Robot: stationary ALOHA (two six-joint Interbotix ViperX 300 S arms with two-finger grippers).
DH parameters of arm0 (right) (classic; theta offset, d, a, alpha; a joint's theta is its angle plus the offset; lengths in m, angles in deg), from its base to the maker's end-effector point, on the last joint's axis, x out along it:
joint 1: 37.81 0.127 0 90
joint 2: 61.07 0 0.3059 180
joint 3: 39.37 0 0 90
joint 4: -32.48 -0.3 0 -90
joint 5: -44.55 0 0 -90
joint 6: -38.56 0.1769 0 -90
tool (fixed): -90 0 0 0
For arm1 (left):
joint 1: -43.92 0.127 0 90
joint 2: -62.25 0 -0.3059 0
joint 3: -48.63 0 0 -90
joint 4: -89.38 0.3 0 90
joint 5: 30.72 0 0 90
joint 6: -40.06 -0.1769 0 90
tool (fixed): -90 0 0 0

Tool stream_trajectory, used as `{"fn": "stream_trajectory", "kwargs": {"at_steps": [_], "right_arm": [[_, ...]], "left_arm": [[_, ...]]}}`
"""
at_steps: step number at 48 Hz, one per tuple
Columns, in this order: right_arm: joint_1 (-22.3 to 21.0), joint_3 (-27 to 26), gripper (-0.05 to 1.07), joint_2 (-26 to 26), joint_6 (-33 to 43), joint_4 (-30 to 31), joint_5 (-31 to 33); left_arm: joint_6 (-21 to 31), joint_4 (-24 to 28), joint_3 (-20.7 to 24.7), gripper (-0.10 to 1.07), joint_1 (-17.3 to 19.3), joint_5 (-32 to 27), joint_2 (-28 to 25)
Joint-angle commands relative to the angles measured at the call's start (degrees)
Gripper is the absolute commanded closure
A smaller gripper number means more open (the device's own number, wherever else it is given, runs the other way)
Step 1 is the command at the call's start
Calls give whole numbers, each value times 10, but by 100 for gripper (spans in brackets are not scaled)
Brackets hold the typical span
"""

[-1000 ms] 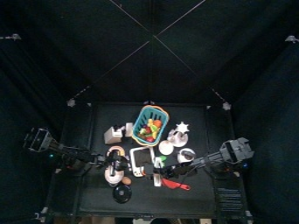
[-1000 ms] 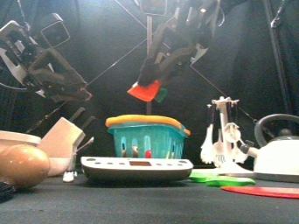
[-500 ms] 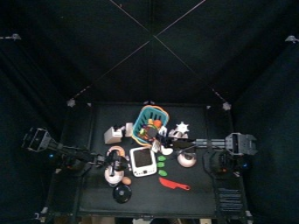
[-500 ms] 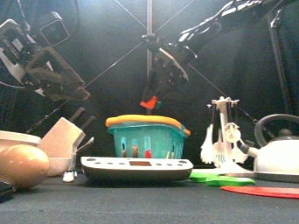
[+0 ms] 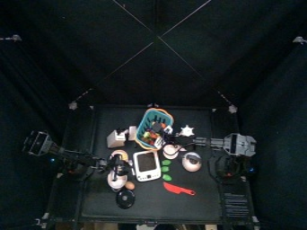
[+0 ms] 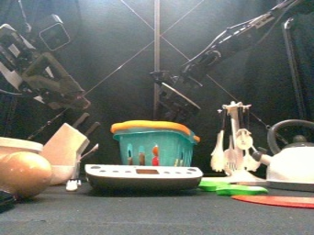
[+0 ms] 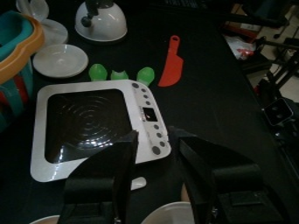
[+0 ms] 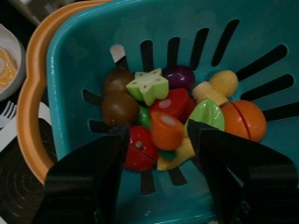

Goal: Place carrot top into basket

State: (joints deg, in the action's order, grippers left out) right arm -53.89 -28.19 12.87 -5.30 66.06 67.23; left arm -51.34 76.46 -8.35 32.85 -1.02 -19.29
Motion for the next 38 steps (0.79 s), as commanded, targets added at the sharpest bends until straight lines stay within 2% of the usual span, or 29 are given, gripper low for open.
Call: {"fn": "stream_trajectory", "kwargs": {"at_steps": [1,26,38], "right_arm": [[-2,-16,10,10,0,-1,-8],[0,-14,8,10,-3,8,-2],[6,-11,8,31,-4,10,18]], "left_arm": [[-1,1,5,22,2,3,3],[0,1,5,22,2,3,3],[1,0,2,22,2,-11,3]]}}
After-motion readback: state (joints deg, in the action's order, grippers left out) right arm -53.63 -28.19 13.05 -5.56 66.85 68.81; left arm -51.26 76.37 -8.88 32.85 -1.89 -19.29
